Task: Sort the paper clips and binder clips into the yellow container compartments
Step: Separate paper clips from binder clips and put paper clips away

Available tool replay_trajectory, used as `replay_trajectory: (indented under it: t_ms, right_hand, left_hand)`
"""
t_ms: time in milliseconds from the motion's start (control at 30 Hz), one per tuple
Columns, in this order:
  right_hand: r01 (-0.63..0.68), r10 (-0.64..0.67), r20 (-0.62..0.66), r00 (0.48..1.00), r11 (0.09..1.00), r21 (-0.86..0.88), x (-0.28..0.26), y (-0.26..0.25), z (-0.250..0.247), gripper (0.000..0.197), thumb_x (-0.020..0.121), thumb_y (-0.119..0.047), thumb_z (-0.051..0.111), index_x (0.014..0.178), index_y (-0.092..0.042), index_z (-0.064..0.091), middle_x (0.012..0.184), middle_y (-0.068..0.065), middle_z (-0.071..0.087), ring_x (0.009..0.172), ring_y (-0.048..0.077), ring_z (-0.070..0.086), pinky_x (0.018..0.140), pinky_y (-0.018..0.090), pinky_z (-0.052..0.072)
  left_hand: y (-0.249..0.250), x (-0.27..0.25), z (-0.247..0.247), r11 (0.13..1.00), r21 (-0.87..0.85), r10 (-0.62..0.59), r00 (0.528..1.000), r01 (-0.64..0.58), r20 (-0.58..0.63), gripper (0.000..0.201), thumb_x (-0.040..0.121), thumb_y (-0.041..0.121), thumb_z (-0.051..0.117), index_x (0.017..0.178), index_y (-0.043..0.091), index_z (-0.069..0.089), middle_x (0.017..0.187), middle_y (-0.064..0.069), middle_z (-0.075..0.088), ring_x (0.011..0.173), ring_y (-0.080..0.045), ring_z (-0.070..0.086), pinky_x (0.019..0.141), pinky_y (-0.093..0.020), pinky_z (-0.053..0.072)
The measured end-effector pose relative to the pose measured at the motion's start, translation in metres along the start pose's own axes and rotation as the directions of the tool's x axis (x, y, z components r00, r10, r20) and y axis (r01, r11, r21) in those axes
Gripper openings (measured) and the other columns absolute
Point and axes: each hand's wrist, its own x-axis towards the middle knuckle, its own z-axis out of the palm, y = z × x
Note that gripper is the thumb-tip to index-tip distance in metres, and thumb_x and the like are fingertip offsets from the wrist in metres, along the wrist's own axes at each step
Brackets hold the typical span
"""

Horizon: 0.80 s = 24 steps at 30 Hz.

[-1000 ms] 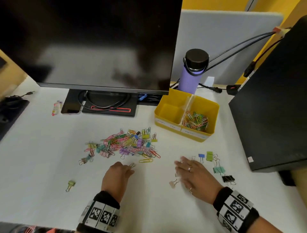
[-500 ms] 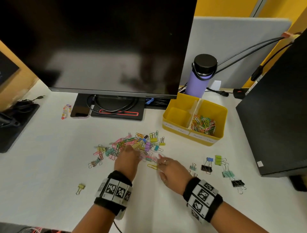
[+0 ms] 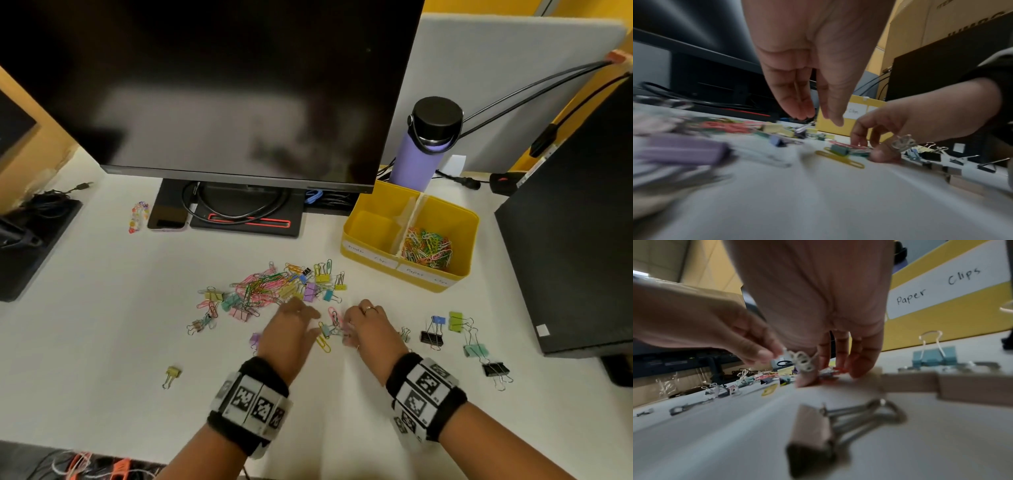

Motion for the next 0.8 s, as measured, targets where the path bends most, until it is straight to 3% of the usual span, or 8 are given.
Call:
replay_trajectory:
  t_ms: [67, 200, 367, 433, 567, 633, 700, 800]
  right_hand:
    - [-0.022, 0.022, 0.005, 1.0, 1.0, -0.019, -0.001, 0.002, -0.001, 0.04, 0.083, 0.008, 0.041, 0.12, -0.009, 0.043, 0.124, 0.012, 0.044, 0.113, 0.028, 0.042, 0.09, 0.032, 0.038]
    - [-0.073, 0.072, 0.035, 0.997, 0.997, 0.001, -0.006, 0.017, -0.005, 0.05, 0.07, 0.017, 0.042, 0.114, -0.006, 0.043, 0.116, 0.015, 0.047, 0.103, 0.027, 0.048, 0.074, 0.027, 0.035]
    - [-0.023, 0.1, -0.15, 0.984, 0.893, 0.449, -0.018, 0.031, -0.026, 0.033, 0.082, 0.016, 0.038, 0.1, -0.008, 0.053, 0.089, 0.004, 0.051, 0.083, 0.019, 0.049, 0.066, 0.019, 0.035]
    - [0.04, 0.134, -0.249, 0.959, 0.807, 0.589, -0.024, 0.028, -0.048, 0.025, 0.087, 0.012, 0.039, 0.091, -0.008, 0.052, 0.081, 0.005, 0.052, 0.076, 0.017, 0.05, 0.072, 0.027, 0.042]
    - [0.131, 0.25, -0.49, 0.835, 0.775, 0.618, -0.02, 0.033, -0.107, 0.016, 0.09, 0.007, 0.038, 0.092, -0.002, 0.052, 0.08, -0.007, 0.054, 0.074, 0.001, 0.054, 0.07, 0.017, 0.045]
    - [0.035, 0.308, -0.6, 0.738, 0.871, 0.49, -0.005, 0.05, -0.125, 0.014, 0.092, 0.001, 0.042, 0.098, -0.004, 0.054, 0.087, 0.0, 0.058, 0.079, 0.012, 0.054, 0.066, 0.019, 0.036]
    - [-0.131, 0.308, -0.509, 0.804, 0.926, 0.354, 0.011, 0.07, -0.131, 0.015, 0.092, -0.002, 0.046, 0.101, -0.003, 0.057, 0.098, 0.013, 0.063, 0.09, 0.026, 0.057, 0.072, 0.019, 0.033]
    - [-0.232, 0.263, -0.11, 0.958, 0.943, 0.237, 0.022, 0.084, -0.125, 0.017, 0.092, -0.014, 0.051, 0.102, -0.008, 0.063, 0.103, 0.015, 0.066, 0.096, 0.025, 0.058, 0.078, 0.025, 0.037]
  left_hand:
    - [0.012, 0.013, 0.007, 0.996, 0.07, -0.06, 0.988, 0.051, 0.145, 0.034, 0.088, 0.029, 0.059, 0.119, 0.015, 0.058, 0.122, -0.007, 0.053, 0.113, -0.023, 0.054, 0.091, -0.033, 0.048]
    - [0.015, 0.025, 0.012, 0.983, 0.124, -0.159, 0.966, 0.135, 0.206, 0.03, 0.088, 0.027, 0.058, 0.11, 0.008, 0.062, 0.119, -0.011, 0.055, 0.108, -0.026, 0.055, 0.089, -0.036, 0.048]
    - [0.001, 0.022, 0.015, 0.987, 0.003, -0.157, 0.977, 0.159, 0.141, 0.03, 0.084, 0.031, 0.063, 0.102, 0.006, 0.063, 0.111, -0.01, 0.058, 0.104, -0.022, 0.055, 0.084, -0.027, 0.043]
    - [0.0, 0.021, 0.014, 0.985, -0.031, -0.168, 0.983, 0.171, 0.078, 0.027, 0.082, 0.026, 0.063, 0.095, 0.003, 0.066, 0.104, -0.012, 0.061, 0.095, -0.022, 0.058, 0.074, -0.023, 0.04]
    - [-0.006, 0.019, 0.006, 0.986, -0.089, -0.148, 0.988, 0.144, -0.041, 0.018, 0.078, 0.016, 0.063, 0.084, -0.001, 0.066, 0.086, -0.008, 0.056, 0.077, -0.019, 0.052, 0.067, -0.023, 0.036]
    - [-0.011, 0.013, 0.001, 0.985, -0.087, -0.156, 0.985, 0.149, -0.075, 0.016, 0.077, 0.009, 0.062, 0.084, -0.005, 0.065, 0.083, -0.005, 0.051, 0.075, -0.019, 0.049, 0.065, -0.026, 0.039]
    - [-0.018, 0.006, -0.003, 0.982, -0.057, -0.184, 0.979, 0.18, -0.086, 0.019, 0.077, 0.009, 0.063, 0.09, -0.004, 0.065, 0.086, -0.005, 0.05, 0.077, -0.02, 0.05, 0.066, -0.026, 0.04]
    - [-0.027, -0.006, -0.007, 0.968, 0.004, -0.253, 0.967, 0.253, -0.036, 0.024, 0.078, 0.014, 0.063, 0.096, -0.001, 0.066, 0.098, -0.013, 0.059, 0.077, -0.026, 0.057, 0.065, -0.027, 0.043]
